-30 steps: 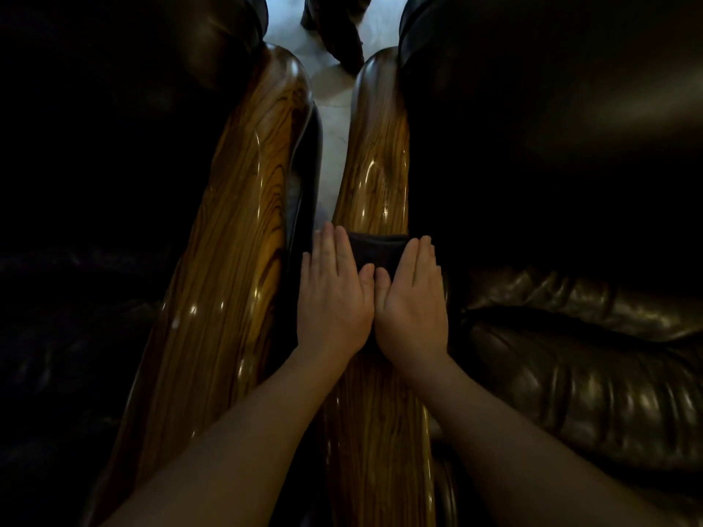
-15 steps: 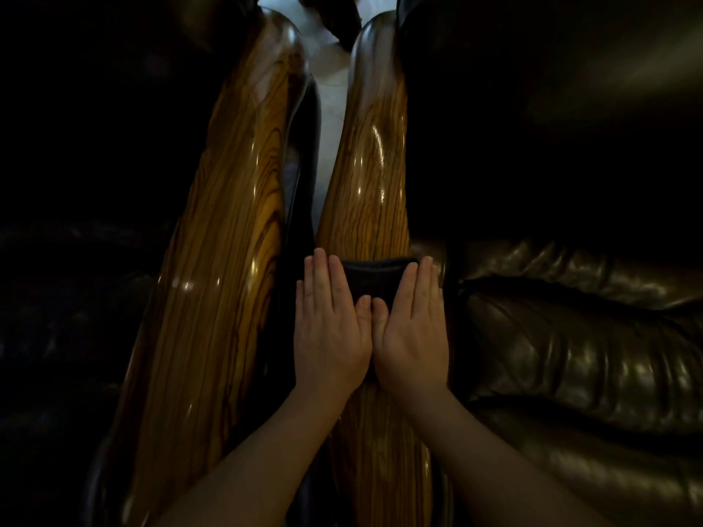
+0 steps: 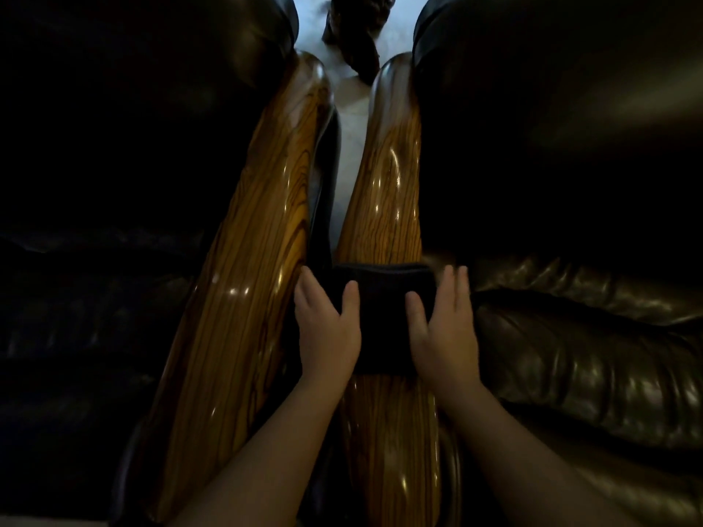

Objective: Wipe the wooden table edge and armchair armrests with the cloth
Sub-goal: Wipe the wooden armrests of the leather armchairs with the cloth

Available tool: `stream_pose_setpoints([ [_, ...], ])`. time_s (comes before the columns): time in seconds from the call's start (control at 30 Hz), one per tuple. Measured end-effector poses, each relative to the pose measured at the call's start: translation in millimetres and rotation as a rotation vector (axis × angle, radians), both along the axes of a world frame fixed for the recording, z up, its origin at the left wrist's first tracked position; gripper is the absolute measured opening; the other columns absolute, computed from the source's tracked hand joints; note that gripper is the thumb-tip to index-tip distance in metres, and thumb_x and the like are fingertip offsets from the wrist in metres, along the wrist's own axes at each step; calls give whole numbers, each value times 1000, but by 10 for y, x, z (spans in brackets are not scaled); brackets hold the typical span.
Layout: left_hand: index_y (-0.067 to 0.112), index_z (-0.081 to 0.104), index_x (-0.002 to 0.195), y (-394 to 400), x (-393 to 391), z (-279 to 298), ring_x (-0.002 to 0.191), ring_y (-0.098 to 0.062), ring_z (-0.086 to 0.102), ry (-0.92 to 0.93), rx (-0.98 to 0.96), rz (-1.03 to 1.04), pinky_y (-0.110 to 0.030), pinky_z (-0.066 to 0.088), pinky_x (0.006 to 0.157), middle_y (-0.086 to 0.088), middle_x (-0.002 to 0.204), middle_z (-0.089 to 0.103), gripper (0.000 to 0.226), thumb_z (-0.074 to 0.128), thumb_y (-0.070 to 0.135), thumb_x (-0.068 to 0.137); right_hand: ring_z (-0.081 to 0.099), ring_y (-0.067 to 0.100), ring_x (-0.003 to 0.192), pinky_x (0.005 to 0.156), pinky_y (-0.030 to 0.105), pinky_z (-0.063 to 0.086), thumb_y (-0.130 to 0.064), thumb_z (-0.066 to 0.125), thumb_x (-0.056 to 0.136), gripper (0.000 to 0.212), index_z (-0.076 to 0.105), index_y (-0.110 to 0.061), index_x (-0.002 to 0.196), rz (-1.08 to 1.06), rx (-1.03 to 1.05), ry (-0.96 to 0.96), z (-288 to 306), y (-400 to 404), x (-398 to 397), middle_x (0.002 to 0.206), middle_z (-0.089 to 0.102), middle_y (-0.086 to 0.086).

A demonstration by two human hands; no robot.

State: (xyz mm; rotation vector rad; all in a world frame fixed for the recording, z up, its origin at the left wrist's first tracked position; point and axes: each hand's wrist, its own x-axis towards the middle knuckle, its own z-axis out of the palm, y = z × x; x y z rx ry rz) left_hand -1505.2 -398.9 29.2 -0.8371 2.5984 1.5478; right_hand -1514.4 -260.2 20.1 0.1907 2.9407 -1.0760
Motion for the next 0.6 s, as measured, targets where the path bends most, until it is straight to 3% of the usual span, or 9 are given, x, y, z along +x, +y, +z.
stream_pose_setpoints([
  [0.07,27,2,151,-40,-29,51,136,-21,32,-79,67,19,-42,37,106,-3,154,25,77,49,48,93,32,23,141,101,31,36,-48,47,96,72,14,-18,153,-113,-123,-133,43,80,-91,158,26,7],
  [0.17,27,5,151,-76,-62,148,126,-18,44,-85,63,-46,-44,47,97,-1,145,40,80,58,36,92,56,18,114,77,25,49,-43,53,95,64,26,-25,150,-138,-243,-232,100,140,-198,134,54,0],
  [0.27,26,10,151,-100,-104,225,121,-17,48,-3,-43,-92,-39,49,93,-3,137,46,81,63,27,90,62,4,94,63,19,52,-34,60,92,37,46,-35,126,-48,-243,-144,133,135,-226,107,60,-17],
  [0.33,24,12,150,-108,-165,258,120,-19,49,-24,-44,-110,-38,50,91,-5,135,45,83,66,28,87,60,-1,82,54,13,46,-27,64,89,29,46,-42,108,-24,-238,-98,152,128,-259,91,56,-20],
  [0.4,22,15,150,-105,-240,246,124,-23,44,-118,-21,-105,-42,48,95,-8,141,38,85,69,34,85,61,1,80,53,14,46,-23,67,87,32,46,-43,100,-39,-279,-120,155,142,-319,89,56,-17],
  [0.47,22,18,149,-118,-308,230,127,-26,41,-234,59,-80,-42,47,96,-9,146,30,86,70,37,83,61,6,80,57,21,51,-22,69,85,35,50,-36,110,-62,-349,-229,162,145,-384,93,55,-12],
  [0.53,22,27,146,-152,-351,220,120,-24,49,-276,186,-55,-42,50,92,-7,143,38,81,72,34,81,61,8,79,61,28,54,-20,70,84,42,51,-29,120,-78,-436,-345,181,142,-440,89,55,-12],
  [0.6,20,35,141,-188,-363,215,111,-21,56,-249,226,-61,-43,54,87,-5,134,50,74,74,29,79,63,11,81,69,37,58,-18,72,83,39,54,-32,115,-78,-478,-390,204,159,-481,87,58,-12],
])
